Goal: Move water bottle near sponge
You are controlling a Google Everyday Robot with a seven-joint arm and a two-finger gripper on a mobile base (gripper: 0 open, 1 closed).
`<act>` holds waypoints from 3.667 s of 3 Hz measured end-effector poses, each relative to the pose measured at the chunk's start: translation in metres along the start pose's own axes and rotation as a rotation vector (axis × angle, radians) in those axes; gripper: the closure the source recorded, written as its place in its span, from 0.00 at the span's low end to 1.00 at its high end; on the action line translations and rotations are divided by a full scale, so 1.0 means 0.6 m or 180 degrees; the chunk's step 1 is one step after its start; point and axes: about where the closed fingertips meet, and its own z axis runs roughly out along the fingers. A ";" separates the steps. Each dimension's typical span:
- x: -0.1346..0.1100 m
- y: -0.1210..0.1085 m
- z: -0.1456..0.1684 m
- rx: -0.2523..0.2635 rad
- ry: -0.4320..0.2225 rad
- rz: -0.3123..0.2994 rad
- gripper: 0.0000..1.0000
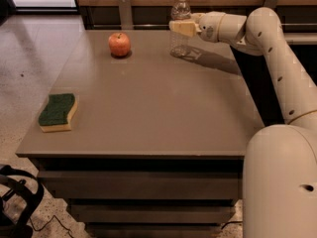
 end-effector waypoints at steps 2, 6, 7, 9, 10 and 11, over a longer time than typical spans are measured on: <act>0.002 0.006 0.011 -0.0031 0.0002 0.0007 1.00; -0.050 0.066 -0.031 -0.0170 -0.0043 -0.0104 1.00; -0.066 0.099 -0.051 -0.0216 -0.0069 -0.0142 1.00; -0.080 0.208 -0.083 -0.0274 0.0036 -0.0161 1.00; -0.081 0.267 -0.087 -0.0306 0.0125 -0.0146 1.00; -0.071 0.326 -0.077 -0.0403 0.0136 -0.0149 1.00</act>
Offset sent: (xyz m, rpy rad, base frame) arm 0.0004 0.0034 -0.0009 0.0006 0.0013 0.0043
